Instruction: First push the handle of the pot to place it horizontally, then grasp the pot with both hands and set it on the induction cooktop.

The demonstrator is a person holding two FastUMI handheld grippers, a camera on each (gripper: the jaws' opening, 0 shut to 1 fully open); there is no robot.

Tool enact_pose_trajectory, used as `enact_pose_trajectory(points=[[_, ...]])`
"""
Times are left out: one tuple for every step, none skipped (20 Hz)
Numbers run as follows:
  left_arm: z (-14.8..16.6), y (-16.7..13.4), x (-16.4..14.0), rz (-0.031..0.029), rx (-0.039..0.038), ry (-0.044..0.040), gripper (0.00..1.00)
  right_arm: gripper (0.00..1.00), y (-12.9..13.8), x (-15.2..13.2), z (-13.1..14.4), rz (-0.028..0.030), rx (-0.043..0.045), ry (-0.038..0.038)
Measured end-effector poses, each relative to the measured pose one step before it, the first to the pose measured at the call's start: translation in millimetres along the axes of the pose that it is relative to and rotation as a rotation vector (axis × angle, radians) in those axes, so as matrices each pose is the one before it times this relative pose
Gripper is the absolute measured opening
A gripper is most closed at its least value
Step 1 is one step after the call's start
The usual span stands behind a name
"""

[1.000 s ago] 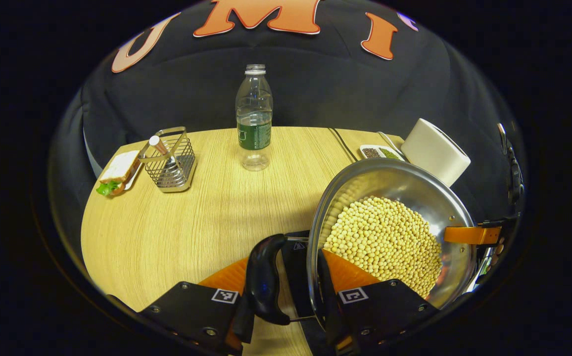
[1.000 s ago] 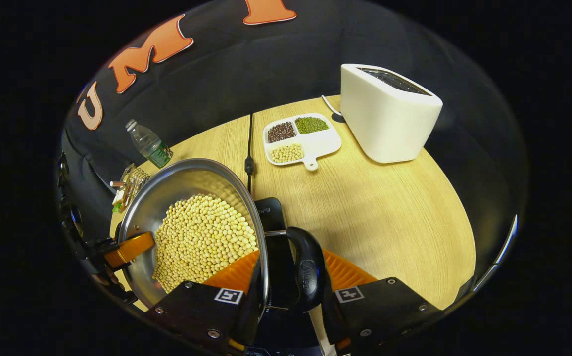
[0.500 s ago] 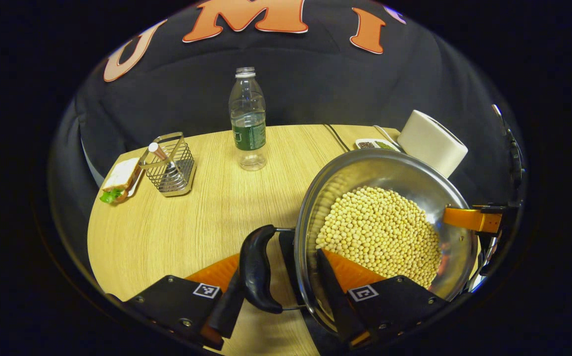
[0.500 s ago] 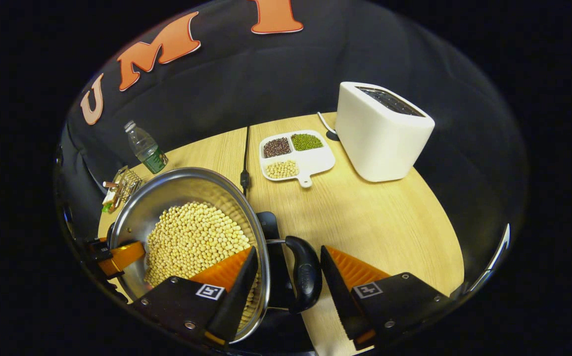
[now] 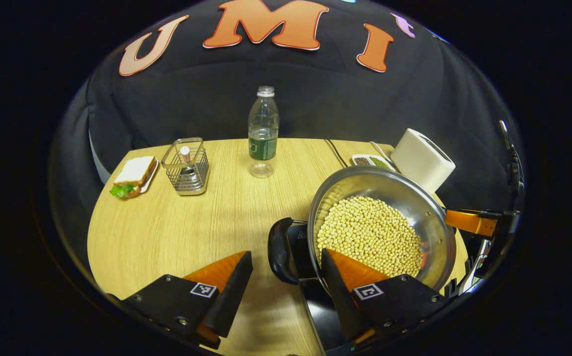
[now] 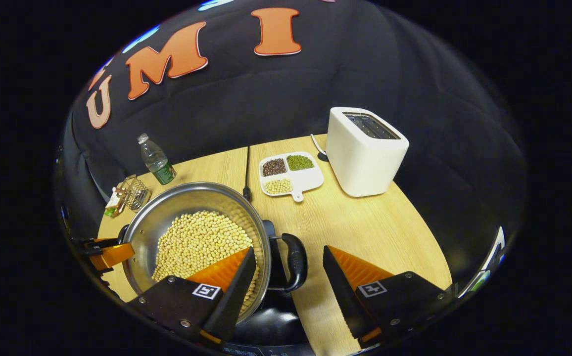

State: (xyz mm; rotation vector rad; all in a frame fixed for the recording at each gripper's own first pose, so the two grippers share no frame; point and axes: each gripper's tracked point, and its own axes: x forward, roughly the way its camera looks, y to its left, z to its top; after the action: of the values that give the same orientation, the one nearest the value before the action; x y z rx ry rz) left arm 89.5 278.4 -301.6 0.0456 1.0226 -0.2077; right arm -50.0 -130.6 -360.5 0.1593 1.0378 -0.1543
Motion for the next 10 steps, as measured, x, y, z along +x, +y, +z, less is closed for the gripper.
enact_pose_trajectory(points=[[6.82,2.46,-6.78,0.00471,0.01971,-0.02265,0.84,0.86,2.00,-5.50,3.84,0.00081,-0.00517,-0.01382],[7.77,3.08,-4.76,0.00710,0.01980,-0.02328,0.84,0.86,2.07,-5.18,4.60,0.00129,-0.00542,-0.01657],[6.33,3.32,-6.14,0.00807,0.01752,-0.01920,0.83,0.86,1.80,-4.27,5.03,-0.00002,-0.00469,-0.01465],[7.35,3.31,-6.97,0.00553,0.01026,-0.01592,0.83,0.86,2.38,-4.10,4.42,-0.00025,-0.00333,-0.01547],[7.23,3.50,-5.05,0.00776,0.00489,-0.01931,0.83,0.86,0.61,-4.61,5.22,-0.00265,-0.00298,-0.01721],[9.77,5.07,-5.27,0.00690,-0.00135,-0.02055,0.83,0.87,0.10,-4.98,6.09,-0.00144,-0.00223,-0.01658],[9.66,5.79,-7.77,0.00832,-0.00642,-0.02068,0.83,0.86,0.72,-5.85,6.73,-0.00020,-0.00192,-0.01778],[12.18,6.63,-7.33,0.01084,-0.01099,-0.02114,0.83,0.87,0.05,-4.54,6.50,-0.00131,-0.00387,-0.01605],[12.60,6.41,-8.18,0.00611,-0.01302,-0.02769,0.83,0.87,0.73,-5.81,7.73,-0.00034,-0.00405,-0.01946],[17.11,7.13,-6.48,0.01139,-0.01223,-0.03271,0.83,0.87,-0.39,-6.95,10.77,-0.00167,-0.00352,-0.02542]])
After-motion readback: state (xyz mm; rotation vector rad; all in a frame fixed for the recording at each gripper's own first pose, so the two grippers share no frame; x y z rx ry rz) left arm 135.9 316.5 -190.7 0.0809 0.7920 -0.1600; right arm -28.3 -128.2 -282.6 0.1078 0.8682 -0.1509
